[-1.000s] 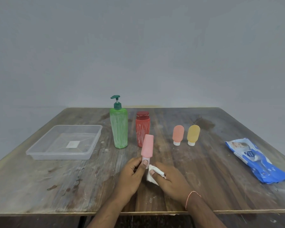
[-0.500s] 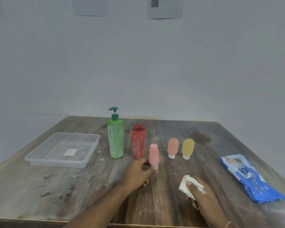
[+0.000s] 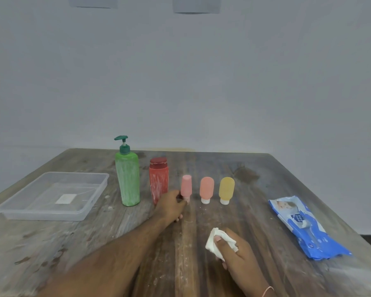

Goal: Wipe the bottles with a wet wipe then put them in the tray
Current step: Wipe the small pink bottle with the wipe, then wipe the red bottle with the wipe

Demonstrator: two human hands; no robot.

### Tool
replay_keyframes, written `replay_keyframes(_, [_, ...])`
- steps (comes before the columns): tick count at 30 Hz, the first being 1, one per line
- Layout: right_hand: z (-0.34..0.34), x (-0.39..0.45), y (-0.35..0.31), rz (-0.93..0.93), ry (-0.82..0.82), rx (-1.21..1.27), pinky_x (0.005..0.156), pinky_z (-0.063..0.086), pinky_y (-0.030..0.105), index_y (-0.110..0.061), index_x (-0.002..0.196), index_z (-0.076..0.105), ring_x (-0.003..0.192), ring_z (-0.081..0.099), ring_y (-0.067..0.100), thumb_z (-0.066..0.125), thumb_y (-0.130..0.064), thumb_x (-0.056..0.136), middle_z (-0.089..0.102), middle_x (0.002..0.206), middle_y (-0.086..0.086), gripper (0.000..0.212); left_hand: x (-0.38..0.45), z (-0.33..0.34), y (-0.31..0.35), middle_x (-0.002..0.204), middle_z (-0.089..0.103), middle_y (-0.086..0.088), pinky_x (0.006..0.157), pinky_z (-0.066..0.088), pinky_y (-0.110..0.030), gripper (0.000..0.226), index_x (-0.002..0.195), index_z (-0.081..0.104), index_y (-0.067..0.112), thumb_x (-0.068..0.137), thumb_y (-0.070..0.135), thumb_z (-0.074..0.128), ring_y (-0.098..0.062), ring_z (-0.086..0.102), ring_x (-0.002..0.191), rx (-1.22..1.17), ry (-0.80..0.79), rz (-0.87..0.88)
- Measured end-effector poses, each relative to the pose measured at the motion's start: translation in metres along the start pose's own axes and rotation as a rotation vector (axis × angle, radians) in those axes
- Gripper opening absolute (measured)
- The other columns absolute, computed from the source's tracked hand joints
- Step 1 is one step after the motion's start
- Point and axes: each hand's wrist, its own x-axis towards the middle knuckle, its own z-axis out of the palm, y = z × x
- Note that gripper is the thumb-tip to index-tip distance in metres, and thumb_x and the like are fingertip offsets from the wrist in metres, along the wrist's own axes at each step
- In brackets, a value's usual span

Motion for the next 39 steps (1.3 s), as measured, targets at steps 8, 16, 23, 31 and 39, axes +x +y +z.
replay_keyframes(8, [0.001, -0.003, -0.009, 0.013, 0.001, 0.046, 0.069, 0.053, 0.03, -0.029, 0.084, 0.066, 0.07, 0.065, 0.014, 0.054, -0.048, 0.096, 0.065, 0.075, 0.001, 0.025, 0.006, 0.006, -0.002, 0.09, 0.075, 0.012, 0.041, 0.049, -0.024, 0.014, 0.112, 0.068, 0.019, 0.099, 0.026, 0.07, -0.009, 0.068, 0.046, 0.013, 0.029, 0.01])
replay_keyframes(16, [0.0, -0.002, -0.006, 0.012, 0.016, 0.047, 0.067, 0.051, 0.032, -0.029, 0.084, 0.065, 0.067, 0.061, 0.01, 0.054, -0.061, 0.093, 0.064, 0.077, 0.007, 0.035, 0.002, 0.007, -0.001, 0.095, 0.078, 0.008, 0.048, 0.053, -0.022, 0.018, 0.117, 0.067, 0.022, 0.1, 0.026, 0.069, -0.011, 0.071, 0.05, 0.071, 0.046, 0.044])
replay_keyframes(23, [0.001, -0.002, -0.006, 0.034, 0.03, 0.076, 0.064, 0.051, 0.025, -0.028, 0.08, 0.067, 0.067, 0.064, 0.007, 0.056, -0.057, 0.092, 0.064, 0.072, -0.002, 0.034, -0.007, 0.008, 0.001, 0.119, 0.076, 0.008, 0.081, 0.06, -0.028, 0.039, 0.133, 0.068, 0.021, 0.096, 0.033, 0.075, -0.012, 0.075, 0.091, 0.076, 0.053, 0.057])
replay_keyframes(31, [0.0, -0.001, -0.006, -0.009, 0.013, 0.076, 0.065, 0.052, 0.039, -0.018, 0.077, 0.064, 0.068, 0.064, 0.024, 0.057, -0.045, 0.097, 0.064, 0.072, 0.006, 0.033, -0.04, -0.003, -0.015, 0.163, 0.047, 0.008, 0.112, 0.037, -0.025, 0.07, 0.162, 0.04, 0.02, 0.101, 0.042, 0.066, -0.01, 0.05, 0.144, -0.016, 0.108, 0.023])
replay_keyframes(39, [0.001, -0.005, -0.013, -0.066, -0.063, 0.142, 0.061, 0.041, 0.025, -0.013, 0.065, 0.064, 0.061, 0.052, 0.011, 0.067, -0.033, 0.097, 0.053, 0.062, -0.003, 0.037, -0.057, -0.027, -0.03, 0.137, 0.044, 0.013, 0.115, 0.033, -0.029, 0.061, 0.14, 0.051, 0.027, 0.09, 0.007, 0.078, -0.007, 0.041, 0.132, -0.118, 0.569, 0.238])
